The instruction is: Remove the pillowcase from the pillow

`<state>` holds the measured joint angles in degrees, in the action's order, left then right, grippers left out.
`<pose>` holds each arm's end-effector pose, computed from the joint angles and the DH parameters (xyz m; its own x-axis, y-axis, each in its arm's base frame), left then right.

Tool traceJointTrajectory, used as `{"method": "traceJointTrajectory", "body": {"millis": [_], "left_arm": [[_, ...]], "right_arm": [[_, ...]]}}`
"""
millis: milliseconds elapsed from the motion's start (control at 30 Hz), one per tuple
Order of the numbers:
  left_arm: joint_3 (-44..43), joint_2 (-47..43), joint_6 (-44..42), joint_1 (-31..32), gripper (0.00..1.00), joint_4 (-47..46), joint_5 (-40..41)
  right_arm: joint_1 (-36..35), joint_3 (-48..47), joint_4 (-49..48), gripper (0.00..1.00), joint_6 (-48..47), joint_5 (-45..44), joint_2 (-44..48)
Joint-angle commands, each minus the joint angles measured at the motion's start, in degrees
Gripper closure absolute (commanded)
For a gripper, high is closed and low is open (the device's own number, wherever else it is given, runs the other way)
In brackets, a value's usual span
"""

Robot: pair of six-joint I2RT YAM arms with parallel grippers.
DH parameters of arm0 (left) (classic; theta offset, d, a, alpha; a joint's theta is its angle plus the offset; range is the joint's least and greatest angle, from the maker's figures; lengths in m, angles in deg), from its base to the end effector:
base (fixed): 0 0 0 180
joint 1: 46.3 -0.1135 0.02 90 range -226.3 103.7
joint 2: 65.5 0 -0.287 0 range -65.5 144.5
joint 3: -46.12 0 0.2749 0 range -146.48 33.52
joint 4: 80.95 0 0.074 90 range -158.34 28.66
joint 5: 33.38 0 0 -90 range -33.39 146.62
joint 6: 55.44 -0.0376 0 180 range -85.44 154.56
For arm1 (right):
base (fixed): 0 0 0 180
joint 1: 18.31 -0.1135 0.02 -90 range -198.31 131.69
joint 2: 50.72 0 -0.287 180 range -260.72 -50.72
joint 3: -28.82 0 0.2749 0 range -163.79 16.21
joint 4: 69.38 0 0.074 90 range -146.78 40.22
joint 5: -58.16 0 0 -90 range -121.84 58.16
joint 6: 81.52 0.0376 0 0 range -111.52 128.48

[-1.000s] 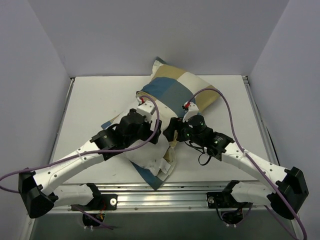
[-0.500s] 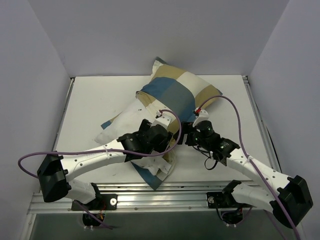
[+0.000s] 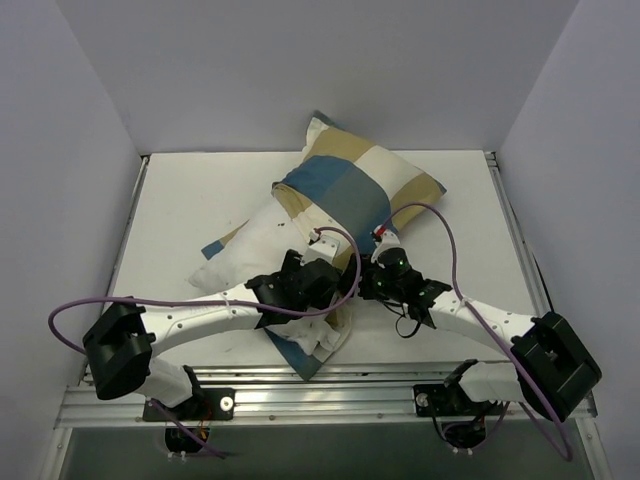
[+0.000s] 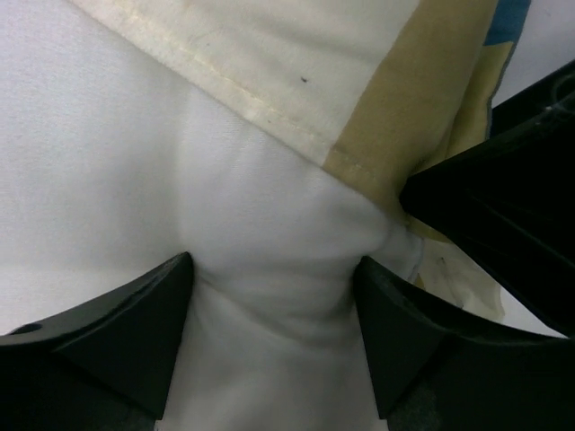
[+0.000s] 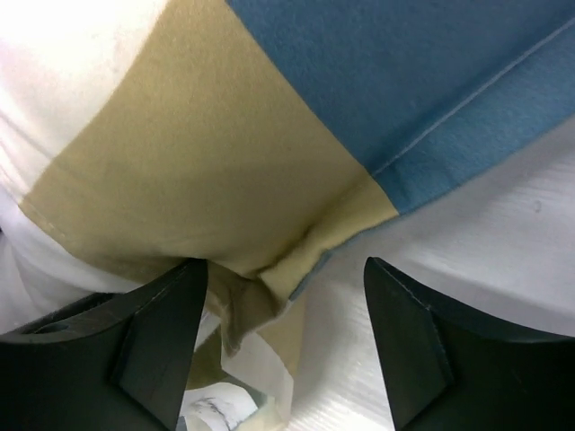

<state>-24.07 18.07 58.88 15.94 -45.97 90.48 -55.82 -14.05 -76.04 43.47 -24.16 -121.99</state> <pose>0.1700 -0.2780 0.2564 -0.5488 0.3084 -0.7770 0.3691 0.9233 0.1058 0.2135 0.1702 0.2133 -0.6432 0.2227 -0.7326 -0.4066 0.7114 0.5732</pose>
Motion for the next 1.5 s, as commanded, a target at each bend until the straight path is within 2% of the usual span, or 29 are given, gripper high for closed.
{"method": "traceJointTrajectory", "body": {"millis": [0,33,100,133,200,233,400,433,467,667,833,967,1033,1167,1233,1300,1433,1467], "left_arm": [[2.2,1.7,3.0,-0.9,0.22,-0.1,-1.2],[2.9,1.7,3.2,-1.0,0.35,-0.4,-1.3],[3.5,1.1,3.5,-1.3,0.54,-0.8,-1.6],[4.1,0.4,3.9,-1.6,0.75,-1.0,-1.7],[4.8,-0.6,4.0,-1.9,0.94,-1.5,-2.2],[5.1,-1.6,4.1,-2.3,0.97,-1.5,-2.2],[4.8,-6.0,3.9,-3.1,0.98,2.6,-1.4],[4.5,-7.8,3.5,-3.5,0.98,3.6,-1.2],[4.1,-8.6,3.2,-3.9,0.98,5.8,-0.9],[1.2,-14.4,1.0,-9.3,0.98,15.0,-2.6],[-1.0,-18.0,0.5,-11.8,0.98,20.9,-1.9],[-2.6,-21.6,0.7,-14.3,0.98,25.4,-2.5],[-3.6,-24.1,1.3,-15.8,0.98,27.2,-2.8],[-6.0,-28.3,1.7,-17.4,0.98,32.0,-3.2],[-6.4,-30.1,1.5,-17.3,0.98,32.5,-6.1],[-5.2,-30.8,1.5,-17.2,0.98,31.2,-10.5],[0.2,-31.4,4.8,-15.4,0.98,26.5,-23.6],[1.2,-31.3,5.5,-13.9,0.94,24.0,-25.0]], "right_arm": [[0.3,1.0,-7.6,0.35,0.9,3.2,-1.6],[0.3,1.0,-8.1,0.37,0.9,3.5,-1.9],[0.3,1.0,-9.2,0.46,0.8,4.2,-2.8],[0.3,1.2,-9.6,0.53,0.8,4.4,-3.1],[0.3,1.5,-11.2,0.6,1.0,4.8,-3.8],[0.3,1.7,-11.8,0.66,1.1,5.0,-4.1],[0.7,0.9,-12.3,0.88,0.6,4.8,-5.8],[0.9,0.6,-12.2,0.97,0.5,4.7,-5.8],[1.3,0.2,-11.5,1.0,0.4,4.4,-5.7],[5.7,-6.0,-2.2,1.0,-2.5,-3.4,-2.1],[16.4,-13.7,7.9,1.0,-2.5,-9.7,-0.8],[23.3,-19.6,12.5,1.0,-0.8,-16.3,-1.6],[28.3,-20.6,13.4,1.0,0.0,-16.9,-2.2],[35.8,-20.9,13.3,1.0,2.5,-16.1,-3.4],[37.1,-21.0,13.0,1.0,2.3,-14.1,-3.8],[36.9,-20.8,12.9,1.0,1.6,-12.3,-3.8],[35.0,-19.1,12.1,1.0,-1.2,-2.9,-1.2],[34.4,-19.0,12.8,0.98,-1.8,-2.1,0.1]]}}
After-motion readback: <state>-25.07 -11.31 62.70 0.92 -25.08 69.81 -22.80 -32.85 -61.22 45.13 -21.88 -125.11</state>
